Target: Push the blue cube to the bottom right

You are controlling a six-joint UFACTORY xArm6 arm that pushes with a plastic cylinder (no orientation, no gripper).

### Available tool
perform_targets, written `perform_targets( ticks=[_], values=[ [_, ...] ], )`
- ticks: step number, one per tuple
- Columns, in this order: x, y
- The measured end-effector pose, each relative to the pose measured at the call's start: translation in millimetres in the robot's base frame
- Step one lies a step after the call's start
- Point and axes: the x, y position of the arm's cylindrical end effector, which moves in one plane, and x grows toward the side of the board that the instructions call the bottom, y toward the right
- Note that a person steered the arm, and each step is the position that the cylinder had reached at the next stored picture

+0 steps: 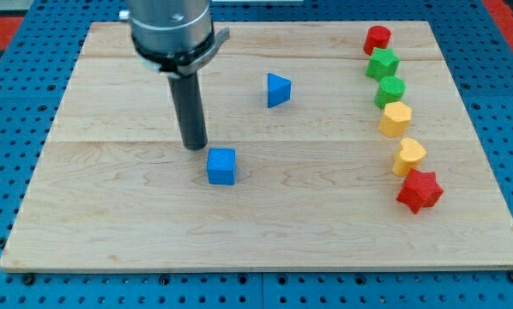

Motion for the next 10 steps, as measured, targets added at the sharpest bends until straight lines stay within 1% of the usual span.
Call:
perform_targets(
  ticks=[1, 2, 3, 4, 5, 6, 7, 8, 9, 10],
  values=[
    [70, 43],
    [98, 72],
    [83, -30],
    [23, 2],
    [34, 75],
    [33, 101],
    [36, 113],
    [63, 145],
    [77, 155],
    [57, 138]
  ],
)
